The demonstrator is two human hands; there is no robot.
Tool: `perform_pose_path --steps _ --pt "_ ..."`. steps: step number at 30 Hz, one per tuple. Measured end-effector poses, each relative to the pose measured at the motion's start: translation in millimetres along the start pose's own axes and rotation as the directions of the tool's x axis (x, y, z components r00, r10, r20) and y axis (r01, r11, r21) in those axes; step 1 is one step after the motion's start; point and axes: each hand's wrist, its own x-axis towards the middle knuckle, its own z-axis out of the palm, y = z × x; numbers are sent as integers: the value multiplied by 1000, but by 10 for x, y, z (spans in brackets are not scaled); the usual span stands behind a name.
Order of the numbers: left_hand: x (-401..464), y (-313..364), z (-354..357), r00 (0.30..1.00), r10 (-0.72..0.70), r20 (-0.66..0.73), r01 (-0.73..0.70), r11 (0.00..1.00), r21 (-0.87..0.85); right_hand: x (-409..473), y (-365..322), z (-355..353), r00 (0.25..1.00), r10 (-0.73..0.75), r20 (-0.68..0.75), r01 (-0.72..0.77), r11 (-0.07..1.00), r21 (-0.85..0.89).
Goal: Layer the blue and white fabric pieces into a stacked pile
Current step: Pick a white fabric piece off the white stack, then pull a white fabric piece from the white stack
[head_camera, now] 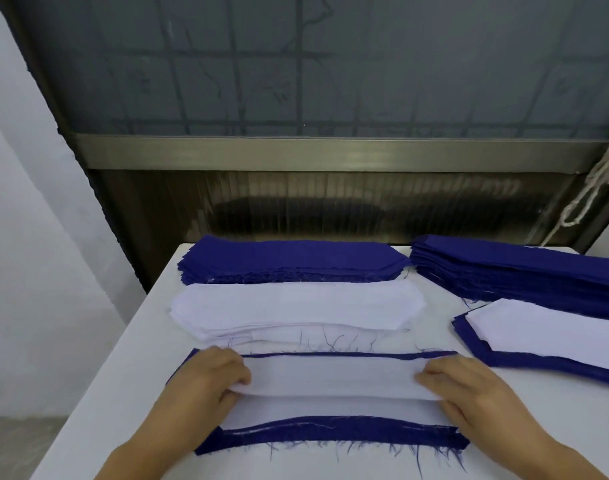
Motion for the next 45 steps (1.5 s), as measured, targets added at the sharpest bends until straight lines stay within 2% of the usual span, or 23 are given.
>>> perform_pose_path --steps 3,7,9,12,17,21,24,29,33,37,40,45 --pt "-87 -3 134 1000 6 16 -6 1000 -13 -111 -4 35 998 -9 60 8 1000 6" --pt "-76 -36 124 999 17 32 -17 1000 4 -85 0 5 998 -11 64 12 1000 -5" --pt "-78 -40 92 998 3 58 -3 1000 -5 -78 -15 17 989 21 149 -25 999 28" --pt "-110 -62 51 991 -35 126 41 998 -44 -75 -25 18 986 -17 166 5 997 73" --pt "-98 -82 35 975 -111 191 128 988 -81 -49 -34 -36 977 70 200 -103 982 160" --pt "19 -28 140 975 -141 171 148 989 -27 36 14 13 972 109 207 -132 986 98" --pt "62 -69 179 963 -171 209 173 985 4 68 113 -18 959 150 240 -169 984 57" --pt "183 -93 152 955 -133 265 132 991 19 227 209 -99 940 198 277 -193 980 -47" --pt "526 -29 195 980 -90 180 89 996 10 578 227 -57 952 219 215 -230 973 27" --pt "1095 20 286 992 -119 32 118 993 21 1117 328 144 954 263 146 -282 951 127" --pt "1528 -12 337 989 -143 -44 141 989 -44 1536 458 404 941 315 125 -333 926 177" --pt "2055 -161 434 964 -266 -10 263 956 -134 2002 727 739 871 440 218 -482 852 206"
